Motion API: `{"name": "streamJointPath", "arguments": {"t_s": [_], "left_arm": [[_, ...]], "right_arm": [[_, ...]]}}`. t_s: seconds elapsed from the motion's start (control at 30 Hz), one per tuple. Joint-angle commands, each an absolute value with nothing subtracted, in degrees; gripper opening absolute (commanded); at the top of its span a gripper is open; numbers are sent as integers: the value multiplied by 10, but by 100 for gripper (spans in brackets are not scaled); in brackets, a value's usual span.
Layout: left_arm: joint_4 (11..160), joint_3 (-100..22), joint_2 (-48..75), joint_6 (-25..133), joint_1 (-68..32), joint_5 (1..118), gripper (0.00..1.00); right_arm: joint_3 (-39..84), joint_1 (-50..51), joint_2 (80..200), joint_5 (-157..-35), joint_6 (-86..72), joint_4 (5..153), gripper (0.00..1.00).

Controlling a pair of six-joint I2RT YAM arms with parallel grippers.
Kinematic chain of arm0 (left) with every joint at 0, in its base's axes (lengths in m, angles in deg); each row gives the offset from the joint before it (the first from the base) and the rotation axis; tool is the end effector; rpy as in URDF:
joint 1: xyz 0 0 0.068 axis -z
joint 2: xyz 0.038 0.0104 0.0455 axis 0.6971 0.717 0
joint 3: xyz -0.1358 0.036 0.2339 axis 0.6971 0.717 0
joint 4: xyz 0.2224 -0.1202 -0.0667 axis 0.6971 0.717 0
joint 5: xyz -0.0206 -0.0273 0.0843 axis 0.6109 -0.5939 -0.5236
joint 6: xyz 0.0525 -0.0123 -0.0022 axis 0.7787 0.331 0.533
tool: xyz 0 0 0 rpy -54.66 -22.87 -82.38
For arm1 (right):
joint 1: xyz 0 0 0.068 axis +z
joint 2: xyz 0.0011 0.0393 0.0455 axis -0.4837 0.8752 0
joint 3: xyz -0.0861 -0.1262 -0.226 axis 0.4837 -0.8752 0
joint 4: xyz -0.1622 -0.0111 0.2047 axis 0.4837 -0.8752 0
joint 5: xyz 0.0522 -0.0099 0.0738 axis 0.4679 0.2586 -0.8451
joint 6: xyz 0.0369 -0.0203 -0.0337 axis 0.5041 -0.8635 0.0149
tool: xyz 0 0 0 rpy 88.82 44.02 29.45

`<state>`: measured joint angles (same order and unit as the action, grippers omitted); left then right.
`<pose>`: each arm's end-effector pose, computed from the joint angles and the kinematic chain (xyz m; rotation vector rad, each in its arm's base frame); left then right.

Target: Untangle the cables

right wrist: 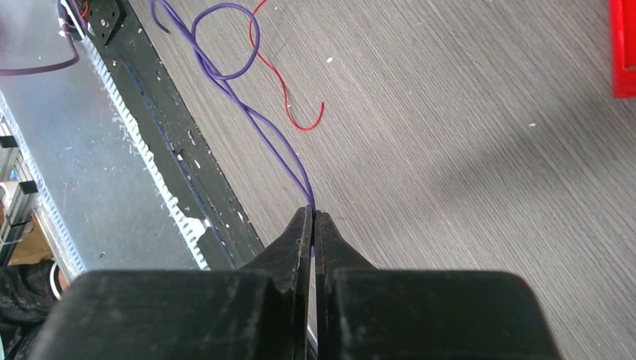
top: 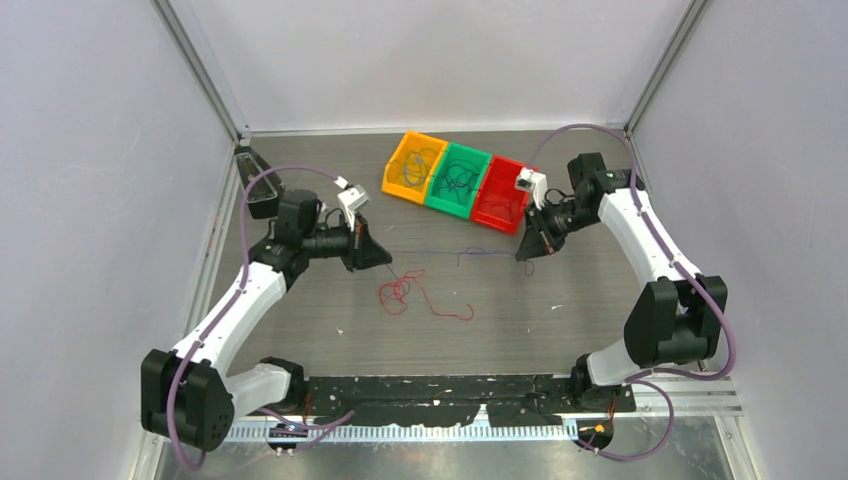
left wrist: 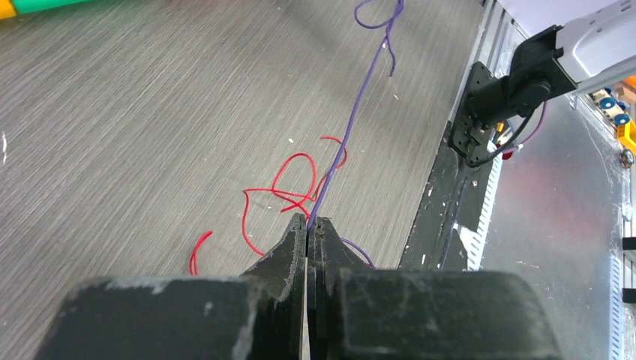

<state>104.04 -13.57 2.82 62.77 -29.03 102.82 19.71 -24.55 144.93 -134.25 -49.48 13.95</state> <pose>0.2239 -0.0896 0.2780 0.7403 1.9983 -1.1539 0.2702 0.0462 0.2821 -0.9839 2.3830 0.9809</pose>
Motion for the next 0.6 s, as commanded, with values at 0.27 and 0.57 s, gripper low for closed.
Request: {"name": "streamJointPath", "arguments": {"t_s": [0.27,0.57], "left_arm": [[955,-255,20,530,-160,1027,0],[940,-262,25,485,-148,1045,0]], "right_arm": [[308,-189,1375,-1432,-381,172,5],[285,-110,1325,-1422,-379,196,5]]}}
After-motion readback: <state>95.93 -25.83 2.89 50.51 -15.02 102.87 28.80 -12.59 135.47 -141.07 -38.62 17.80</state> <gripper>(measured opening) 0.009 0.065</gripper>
